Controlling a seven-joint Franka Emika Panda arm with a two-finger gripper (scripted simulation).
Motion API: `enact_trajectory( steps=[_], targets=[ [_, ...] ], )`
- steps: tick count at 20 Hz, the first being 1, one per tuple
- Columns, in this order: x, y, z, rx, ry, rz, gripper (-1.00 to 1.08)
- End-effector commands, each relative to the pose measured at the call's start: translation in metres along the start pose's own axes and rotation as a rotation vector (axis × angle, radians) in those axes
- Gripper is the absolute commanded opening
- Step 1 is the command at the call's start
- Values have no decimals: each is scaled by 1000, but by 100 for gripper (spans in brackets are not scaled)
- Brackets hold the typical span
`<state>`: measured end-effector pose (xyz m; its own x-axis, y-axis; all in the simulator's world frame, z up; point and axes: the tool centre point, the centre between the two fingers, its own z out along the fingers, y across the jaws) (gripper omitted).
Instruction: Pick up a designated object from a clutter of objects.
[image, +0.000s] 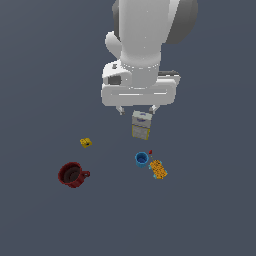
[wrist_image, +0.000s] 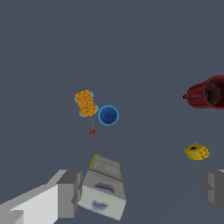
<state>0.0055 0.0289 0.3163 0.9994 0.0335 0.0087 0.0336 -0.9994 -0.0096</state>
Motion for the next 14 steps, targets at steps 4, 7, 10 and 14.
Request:
enact_trajectory(
  steps=[4, 7, 10, 14],
  targets=[
    [-3, -2, 3, 0, 0, -35, 100],
    [-6, -3, 7, 0, -1, -71, 100],
    [-10, -6, 11, 0, -1, -117, 100],
    [-17, -9, 19, -1, -2, -197, 100]
  ],
)
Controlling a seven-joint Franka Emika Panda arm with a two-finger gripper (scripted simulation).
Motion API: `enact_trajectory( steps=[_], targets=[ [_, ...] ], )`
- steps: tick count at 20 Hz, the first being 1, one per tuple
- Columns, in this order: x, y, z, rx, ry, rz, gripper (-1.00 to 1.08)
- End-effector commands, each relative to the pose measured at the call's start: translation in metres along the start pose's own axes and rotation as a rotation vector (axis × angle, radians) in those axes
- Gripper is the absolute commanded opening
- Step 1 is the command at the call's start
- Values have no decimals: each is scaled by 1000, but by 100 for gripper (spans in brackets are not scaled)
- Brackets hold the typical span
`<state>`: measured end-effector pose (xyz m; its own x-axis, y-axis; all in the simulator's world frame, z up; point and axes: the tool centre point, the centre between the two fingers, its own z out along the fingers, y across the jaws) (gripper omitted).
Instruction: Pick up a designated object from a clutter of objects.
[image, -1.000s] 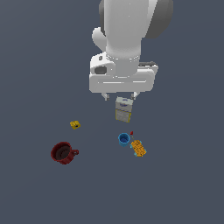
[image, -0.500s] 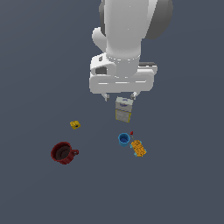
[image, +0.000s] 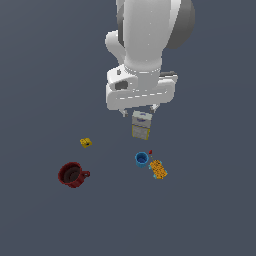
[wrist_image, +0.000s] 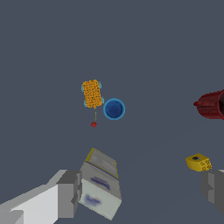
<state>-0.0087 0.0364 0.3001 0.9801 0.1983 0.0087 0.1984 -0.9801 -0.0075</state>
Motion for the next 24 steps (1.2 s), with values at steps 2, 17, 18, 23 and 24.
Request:
enact_trajectory(
  steps=[2, 17, 18, 23, 24],
  targets=[
    [-6, -5, 8, 0, -1, -80, 100],
    [-44, -28, 47, -1, -5, -497, 100],
    [-47, -29, 50, -2, -5, -525, 100],
    [-61, -36, 63, -2, -7, -664, 100],
    [-64, -37, 65, -2, -7, -692, 100]
  ],
)
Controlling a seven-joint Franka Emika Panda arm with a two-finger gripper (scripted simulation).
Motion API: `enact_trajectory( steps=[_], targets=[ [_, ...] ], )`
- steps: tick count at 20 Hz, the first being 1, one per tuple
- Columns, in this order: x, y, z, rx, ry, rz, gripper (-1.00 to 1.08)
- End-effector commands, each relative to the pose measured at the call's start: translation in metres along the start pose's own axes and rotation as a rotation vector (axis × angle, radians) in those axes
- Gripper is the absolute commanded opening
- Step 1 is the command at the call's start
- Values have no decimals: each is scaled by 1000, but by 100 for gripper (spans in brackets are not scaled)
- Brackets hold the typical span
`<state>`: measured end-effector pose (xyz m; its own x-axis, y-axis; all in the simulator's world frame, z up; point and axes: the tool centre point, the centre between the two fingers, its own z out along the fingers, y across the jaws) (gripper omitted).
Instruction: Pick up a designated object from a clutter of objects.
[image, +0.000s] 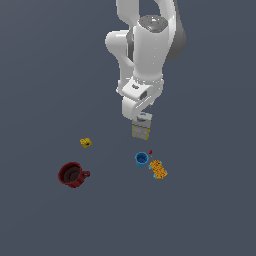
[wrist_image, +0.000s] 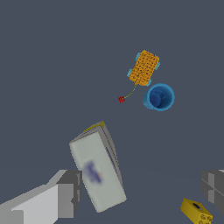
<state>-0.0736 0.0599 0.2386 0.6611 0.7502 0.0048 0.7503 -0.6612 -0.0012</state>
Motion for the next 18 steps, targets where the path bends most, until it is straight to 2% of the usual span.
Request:
enact_trajectory(
  steps=[1, 10, 18],
  targets=[
    [-4, -7, 6, 0, -1, -72, 100],
    [-17, -30, 26, 0, -3, -292, 100],
    [-24, -40, 35, 0, -5, -394, 100]
  ],
)
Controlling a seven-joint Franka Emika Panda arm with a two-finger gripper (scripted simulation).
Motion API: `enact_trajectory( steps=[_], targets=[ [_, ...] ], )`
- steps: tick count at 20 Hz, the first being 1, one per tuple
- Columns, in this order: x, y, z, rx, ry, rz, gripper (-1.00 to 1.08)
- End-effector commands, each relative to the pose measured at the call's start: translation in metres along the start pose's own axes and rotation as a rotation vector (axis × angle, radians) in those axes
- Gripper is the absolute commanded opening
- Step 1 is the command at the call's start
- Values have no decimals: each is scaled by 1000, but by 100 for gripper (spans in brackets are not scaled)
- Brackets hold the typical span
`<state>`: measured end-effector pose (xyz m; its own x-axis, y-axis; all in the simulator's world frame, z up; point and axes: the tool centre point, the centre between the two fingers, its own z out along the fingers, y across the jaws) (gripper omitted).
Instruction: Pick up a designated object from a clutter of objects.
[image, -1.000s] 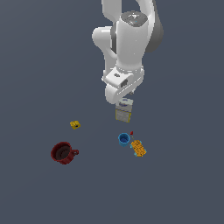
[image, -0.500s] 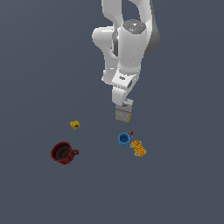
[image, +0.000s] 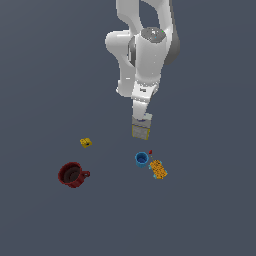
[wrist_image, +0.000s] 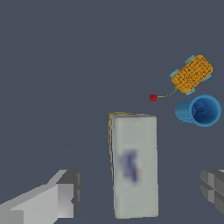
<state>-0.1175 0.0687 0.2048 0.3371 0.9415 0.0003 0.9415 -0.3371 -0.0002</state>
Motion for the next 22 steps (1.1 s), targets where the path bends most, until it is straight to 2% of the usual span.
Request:
enact_trajectory(
  steps=[1, 11, 22],
  targets=[
    [-1, -3, 2, 0, 0, -22, 100],
    [-1, -4, 8, 0, 0, -30, 100],
    [-1, -5, 47, 0, 0, -33, 100]
  ],
)
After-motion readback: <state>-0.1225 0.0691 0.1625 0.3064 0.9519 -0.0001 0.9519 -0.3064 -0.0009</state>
